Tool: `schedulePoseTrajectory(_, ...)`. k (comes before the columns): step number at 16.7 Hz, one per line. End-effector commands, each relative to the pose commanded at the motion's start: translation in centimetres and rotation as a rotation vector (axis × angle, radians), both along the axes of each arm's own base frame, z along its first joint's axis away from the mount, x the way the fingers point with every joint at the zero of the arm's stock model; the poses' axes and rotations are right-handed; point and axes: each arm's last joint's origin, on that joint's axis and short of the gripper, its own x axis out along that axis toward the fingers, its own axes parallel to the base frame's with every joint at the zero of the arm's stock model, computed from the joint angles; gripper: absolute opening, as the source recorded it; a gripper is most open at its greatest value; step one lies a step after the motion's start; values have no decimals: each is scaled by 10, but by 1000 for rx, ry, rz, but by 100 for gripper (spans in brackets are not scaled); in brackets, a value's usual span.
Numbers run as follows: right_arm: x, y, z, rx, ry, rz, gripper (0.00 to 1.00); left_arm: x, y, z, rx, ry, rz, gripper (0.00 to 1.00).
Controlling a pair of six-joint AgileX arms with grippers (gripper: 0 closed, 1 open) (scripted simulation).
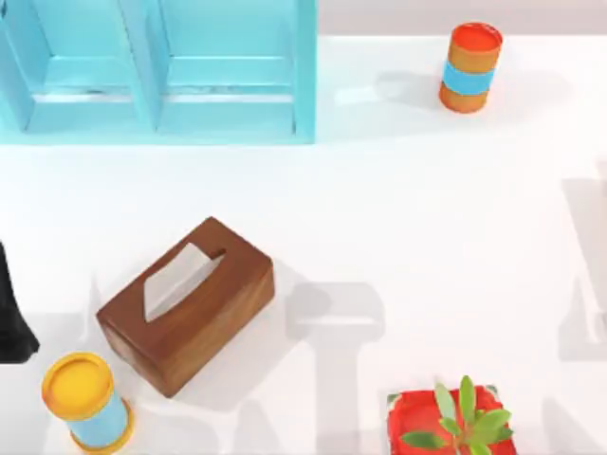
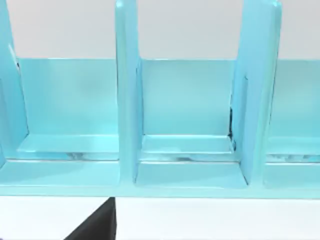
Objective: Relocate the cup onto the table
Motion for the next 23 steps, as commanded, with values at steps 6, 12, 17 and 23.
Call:
schedulePoseTrajectory(6,1,-7,17,-59,110,-60,100,0,0,0,0,0,0,100)
schedulePoseTrajectory(12,24,-35,66,-183,598,-188,100,0,0,0,0,0,0,100)
schedulePoseTrajectory(17,65,-86,92,-170,1100,-179,100,0,0,0,0,0,0,100)
schedulePoseTrajectory(23,97,-154,92,-36,1496,-50,100,0,0,0,0,0,0,100)
